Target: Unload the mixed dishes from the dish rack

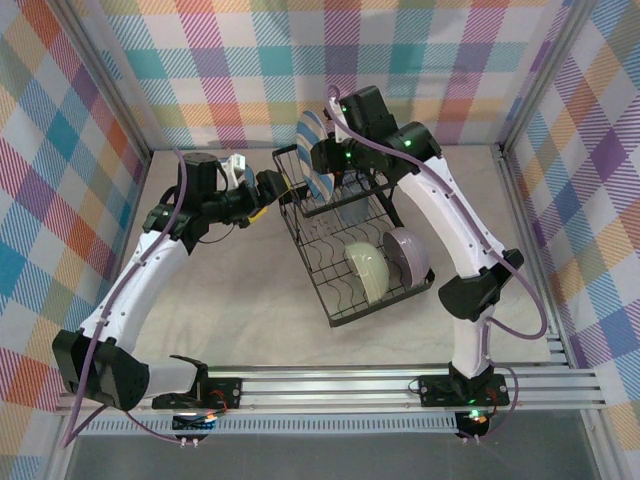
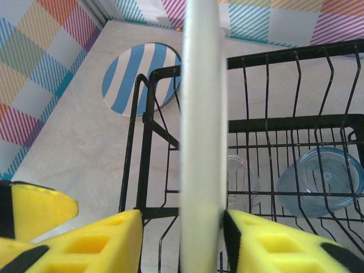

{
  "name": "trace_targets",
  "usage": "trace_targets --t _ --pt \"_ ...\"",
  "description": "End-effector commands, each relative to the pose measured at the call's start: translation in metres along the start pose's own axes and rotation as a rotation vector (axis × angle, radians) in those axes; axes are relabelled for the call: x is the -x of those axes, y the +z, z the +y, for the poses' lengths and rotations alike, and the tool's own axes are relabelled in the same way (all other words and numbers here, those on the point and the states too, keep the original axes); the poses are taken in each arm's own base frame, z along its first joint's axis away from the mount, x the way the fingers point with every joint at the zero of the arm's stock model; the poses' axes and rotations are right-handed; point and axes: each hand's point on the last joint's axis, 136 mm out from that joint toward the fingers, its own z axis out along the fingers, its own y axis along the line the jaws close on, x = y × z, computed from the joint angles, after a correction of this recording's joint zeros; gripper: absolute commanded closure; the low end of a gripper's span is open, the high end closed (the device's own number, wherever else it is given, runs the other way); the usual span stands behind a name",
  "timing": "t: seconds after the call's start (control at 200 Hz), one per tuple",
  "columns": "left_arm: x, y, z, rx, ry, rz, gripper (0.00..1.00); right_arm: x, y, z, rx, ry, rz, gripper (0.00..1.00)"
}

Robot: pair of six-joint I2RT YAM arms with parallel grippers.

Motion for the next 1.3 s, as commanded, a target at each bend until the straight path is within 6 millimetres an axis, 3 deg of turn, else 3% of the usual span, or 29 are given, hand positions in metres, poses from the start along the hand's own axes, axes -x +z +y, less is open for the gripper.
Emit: trace_targets --t 0.0,0.345,0.525,0.73,1.005,1.295 --pt "-0.005 -0.009 -0.013 -0.033 0.017 -0.014 0.0 0.006 0.007 0.002 -0.027 -0.029 -0.032 0.64" --pt "-0.008 -0.017 -0.021 -0.04 0.029 -0.027 0.0 0.004 0.008 0.005 -0.059 -0.076 -0.054 0.94" --pt "-0.007 -0.02 -0.023 -0.036 0.032 -0.037 0.0 0.015 -0.009 0.003 -0.075 -0.092 -0.126 1.0" --pt "-0.004 -0.025 -0.025 -0.025 0.036 -0.056 0.0 0.032 -0.046 -0.002 -0.103 -0.107 -0.268 1.0" --pt "0.005 -0.032 -0.036 -0.019 0.067 -0.086 0.0 0.051 -0.121 -0.023 -0.183 -0.057 -0.559 1.0" --pt "0.014 -0.042 -0.057 -0.066 0.107 -0.115 0.0 0.041 -0.201 -0.055 -0.296 0.037 -0.74 1.0"
